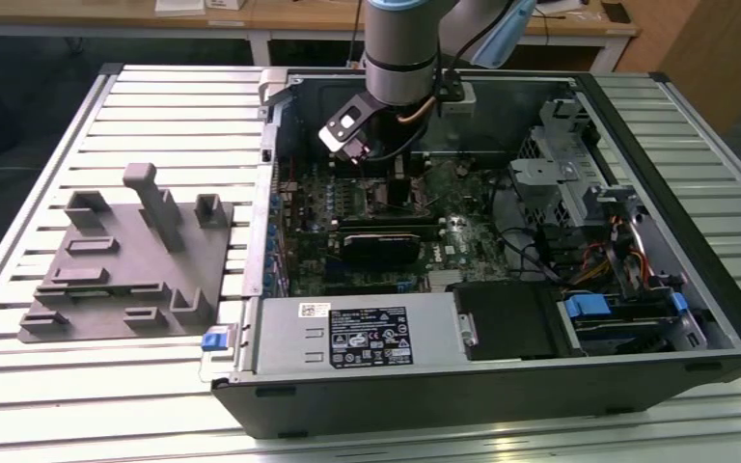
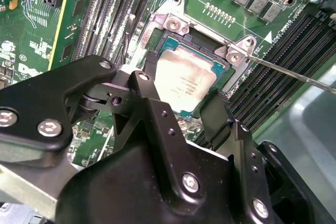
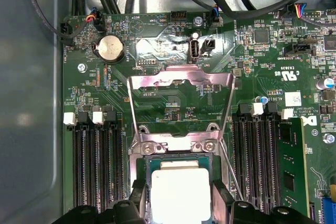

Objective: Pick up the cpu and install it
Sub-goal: 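Place the cpu into insertion slot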

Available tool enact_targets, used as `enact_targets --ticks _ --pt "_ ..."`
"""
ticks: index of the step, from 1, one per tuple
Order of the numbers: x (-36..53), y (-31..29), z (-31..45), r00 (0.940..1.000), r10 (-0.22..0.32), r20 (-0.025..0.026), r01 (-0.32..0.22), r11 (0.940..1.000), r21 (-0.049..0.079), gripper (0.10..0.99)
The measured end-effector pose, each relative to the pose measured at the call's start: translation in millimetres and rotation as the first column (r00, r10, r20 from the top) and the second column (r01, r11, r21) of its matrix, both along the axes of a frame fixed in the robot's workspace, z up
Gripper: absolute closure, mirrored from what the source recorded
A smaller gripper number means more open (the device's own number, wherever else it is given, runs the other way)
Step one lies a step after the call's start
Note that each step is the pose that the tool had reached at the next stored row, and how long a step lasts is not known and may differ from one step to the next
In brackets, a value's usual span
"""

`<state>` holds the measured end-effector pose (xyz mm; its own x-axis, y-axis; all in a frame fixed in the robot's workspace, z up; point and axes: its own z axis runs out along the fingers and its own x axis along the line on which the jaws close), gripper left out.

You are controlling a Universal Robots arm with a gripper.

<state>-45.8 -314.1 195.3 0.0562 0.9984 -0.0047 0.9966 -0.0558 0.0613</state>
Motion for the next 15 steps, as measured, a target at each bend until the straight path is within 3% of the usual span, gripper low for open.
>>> enact_targets --ticks 4,11,15 --pt "0.0 0.0 1.3 1.0 0.0 0.0001 0.0 1.0 0.0 0.478" --pt "0.0 0.0 13.0 1.0 0.0 0.0001 0.0 1.0 0.001 0.478" --pt "0.0 0.0 14.2 1.0 0.0 0.0002 0.0 1.0 0.001 0.478"
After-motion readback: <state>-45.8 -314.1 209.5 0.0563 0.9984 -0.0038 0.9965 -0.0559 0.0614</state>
